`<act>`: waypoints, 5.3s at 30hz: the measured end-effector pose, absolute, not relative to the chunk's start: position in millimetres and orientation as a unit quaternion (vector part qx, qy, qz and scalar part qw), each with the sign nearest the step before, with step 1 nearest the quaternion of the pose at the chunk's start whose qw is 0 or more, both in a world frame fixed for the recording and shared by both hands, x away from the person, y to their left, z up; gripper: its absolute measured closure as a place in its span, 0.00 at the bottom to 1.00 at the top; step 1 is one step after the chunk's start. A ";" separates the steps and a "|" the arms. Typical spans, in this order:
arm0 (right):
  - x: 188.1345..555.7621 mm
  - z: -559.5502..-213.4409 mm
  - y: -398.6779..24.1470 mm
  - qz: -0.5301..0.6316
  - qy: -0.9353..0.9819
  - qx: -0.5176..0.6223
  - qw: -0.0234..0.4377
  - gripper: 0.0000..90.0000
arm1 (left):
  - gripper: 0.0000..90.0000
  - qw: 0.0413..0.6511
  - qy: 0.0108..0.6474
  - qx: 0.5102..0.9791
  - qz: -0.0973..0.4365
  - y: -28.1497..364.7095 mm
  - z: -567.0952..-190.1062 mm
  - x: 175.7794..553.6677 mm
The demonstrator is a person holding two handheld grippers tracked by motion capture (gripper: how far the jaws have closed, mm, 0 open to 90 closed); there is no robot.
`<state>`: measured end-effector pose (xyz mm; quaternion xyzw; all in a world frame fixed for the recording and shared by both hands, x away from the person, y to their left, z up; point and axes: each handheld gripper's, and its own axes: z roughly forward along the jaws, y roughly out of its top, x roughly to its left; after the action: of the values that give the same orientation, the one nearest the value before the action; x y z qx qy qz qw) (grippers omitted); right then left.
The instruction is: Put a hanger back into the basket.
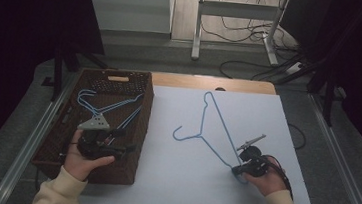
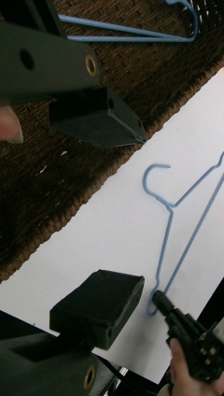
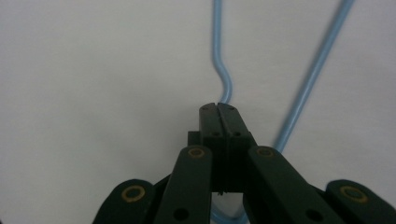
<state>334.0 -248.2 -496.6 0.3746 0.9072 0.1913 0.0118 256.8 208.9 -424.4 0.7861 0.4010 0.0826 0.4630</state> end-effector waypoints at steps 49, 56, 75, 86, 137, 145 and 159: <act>274.8 -514.3 -144.2 0.252 0.931 0.237 -0.112 1.00 | 0.31 0.459 0.396 0.792 0.078 205.3 -425.8 258.2; 274.3 -515.0 -136.7 0.260 0.932 0.232 -0.106 1.00 | 0.31 0.458 0.397 0.792 0.077 205.1 -426.6 258.4; 334.8 -484.7 -174.4 0.320 0.897 0.304 0.000 1.00 | 0.31 0.459 0.401 0.789 0.081 208.1 -425.5 256.5; 381.2 -497.7 -196.3 0.263 0.892 0.365 0.049 1.00 | 0.31 0.460 0.403 0.787 0.082 211.8 -425.3 255.0; 434.6 -504.1 -101.6 0.213 0.931 0.289 0.064 0.81 | 0.31 0.463 0.390 0.792 0.080 206.8 -423.7 255.1; 434.7 -504.9 -97.5 0.197 0.938 0.278 0.061 0.94 | 0.31 0.461 0.390 0.793 0.080 204.5 -423.8 254.1; 423.6 -488.3 -104.1 0.219 0.927 0.285 0.105 0.96 | 0.31 0.460 0.383 0.797 0.082 198.7 -422.5 252.8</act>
<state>423.6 -104.1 -488.3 0.2850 0.9272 0.2192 0.1048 252.8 198.7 -422.5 0.7971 0.3826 0.0821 0.4599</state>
